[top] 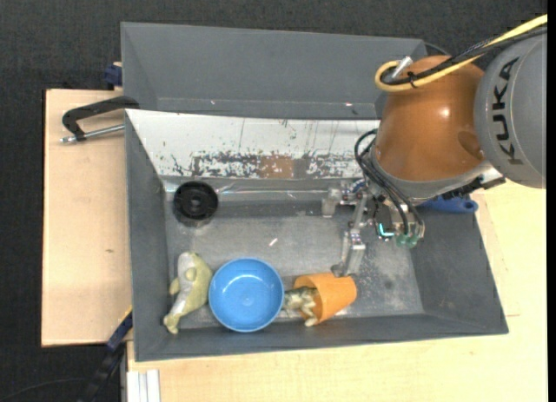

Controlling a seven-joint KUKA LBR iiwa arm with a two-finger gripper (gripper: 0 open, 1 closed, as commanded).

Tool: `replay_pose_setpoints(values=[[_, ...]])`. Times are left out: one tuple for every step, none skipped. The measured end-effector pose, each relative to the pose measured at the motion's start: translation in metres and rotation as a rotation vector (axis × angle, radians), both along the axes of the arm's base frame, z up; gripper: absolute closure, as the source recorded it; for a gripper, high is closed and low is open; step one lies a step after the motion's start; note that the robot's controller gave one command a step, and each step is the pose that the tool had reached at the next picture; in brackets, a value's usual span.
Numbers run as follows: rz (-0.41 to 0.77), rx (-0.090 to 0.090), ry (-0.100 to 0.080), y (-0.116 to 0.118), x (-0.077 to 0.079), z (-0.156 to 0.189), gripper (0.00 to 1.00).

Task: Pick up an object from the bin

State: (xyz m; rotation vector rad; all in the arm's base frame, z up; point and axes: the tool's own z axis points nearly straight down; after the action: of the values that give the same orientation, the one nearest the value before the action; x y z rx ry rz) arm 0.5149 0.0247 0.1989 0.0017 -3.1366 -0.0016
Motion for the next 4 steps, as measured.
replay_pose_setpoints(values=[[0.006,-0.005,0.019,-0.030,-0.021,-0.123,0.00],[0.188,-0.002,-0.014,-0.048,0.029,-0.116,0.00],[0.364,0.000,-0.005,-0.009,-0.018,-0.127,0.00],[0.349,0.002,-0.005,0.012,-0.024,-0.128,0.00]])
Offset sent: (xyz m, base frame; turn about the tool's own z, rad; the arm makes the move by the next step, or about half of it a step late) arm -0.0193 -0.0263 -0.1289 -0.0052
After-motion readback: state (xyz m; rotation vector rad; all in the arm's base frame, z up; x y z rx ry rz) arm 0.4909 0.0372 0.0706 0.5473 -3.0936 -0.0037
